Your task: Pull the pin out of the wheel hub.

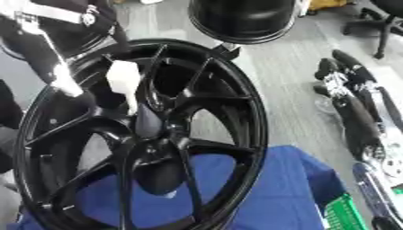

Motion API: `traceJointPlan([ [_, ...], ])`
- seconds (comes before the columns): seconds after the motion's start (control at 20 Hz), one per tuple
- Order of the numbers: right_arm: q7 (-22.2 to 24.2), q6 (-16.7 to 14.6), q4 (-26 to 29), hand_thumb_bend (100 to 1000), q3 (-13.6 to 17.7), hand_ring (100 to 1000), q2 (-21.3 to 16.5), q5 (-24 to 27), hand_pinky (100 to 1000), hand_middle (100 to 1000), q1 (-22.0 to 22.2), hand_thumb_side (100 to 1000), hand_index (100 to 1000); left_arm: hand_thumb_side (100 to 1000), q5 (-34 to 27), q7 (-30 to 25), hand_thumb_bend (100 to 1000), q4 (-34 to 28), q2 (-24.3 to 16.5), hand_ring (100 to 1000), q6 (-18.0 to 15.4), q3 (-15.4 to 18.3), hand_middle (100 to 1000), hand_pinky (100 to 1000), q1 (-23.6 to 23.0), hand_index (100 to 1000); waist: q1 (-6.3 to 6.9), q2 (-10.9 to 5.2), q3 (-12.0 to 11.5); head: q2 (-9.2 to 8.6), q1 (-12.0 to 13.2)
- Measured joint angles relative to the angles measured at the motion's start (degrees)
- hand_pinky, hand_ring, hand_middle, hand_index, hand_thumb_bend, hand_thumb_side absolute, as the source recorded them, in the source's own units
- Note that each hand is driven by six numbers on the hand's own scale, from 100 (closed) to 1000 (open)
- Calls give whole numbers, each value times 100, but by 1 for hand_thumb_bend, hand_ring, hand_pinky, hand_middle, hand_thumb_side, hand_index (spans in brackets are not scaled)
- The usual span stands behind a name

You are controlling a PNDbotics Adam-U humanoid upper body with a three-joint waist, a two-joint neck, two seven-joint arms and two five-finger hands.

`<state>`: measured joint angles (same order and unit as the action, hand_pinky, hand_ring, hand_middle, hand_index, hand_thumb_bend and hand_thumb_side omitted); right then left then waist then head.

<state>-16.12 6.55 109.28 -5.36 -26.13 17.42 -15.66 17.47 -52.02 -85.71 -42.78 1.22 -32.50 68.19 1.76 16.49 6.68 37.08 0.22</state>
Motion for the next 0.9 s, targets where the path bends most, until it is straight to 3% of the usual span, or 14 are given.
traceJointPlan([
  [0.15, 3, 4, -16, 256, -3, 840, 0, 1, 806, 839, -4, 560, 922, 260, 16, 2, 635, 106, 55, 932, 1, 2, 848, 952, -6, 852, 0, 0, 3, 1, 12],
  [0.45, 20, 34, -32, 254, -32, 837, 1, 1, 806, 836, -39, 563, 921, 284, 24, 3, 614, 285, 155, 934, 31, -9, 846, 957, -35, 841, 0, 0, 26, 6, 75],
  [0.9, 24, 52, -33, 251, -32, 834, 2, 1, 805, 833, -40, 564, 921, 235, 124, 4, 573, 456, 201, 932, 18, -48, 841, 952, -76, 837, -9, 0, 29, 11, 107],
])
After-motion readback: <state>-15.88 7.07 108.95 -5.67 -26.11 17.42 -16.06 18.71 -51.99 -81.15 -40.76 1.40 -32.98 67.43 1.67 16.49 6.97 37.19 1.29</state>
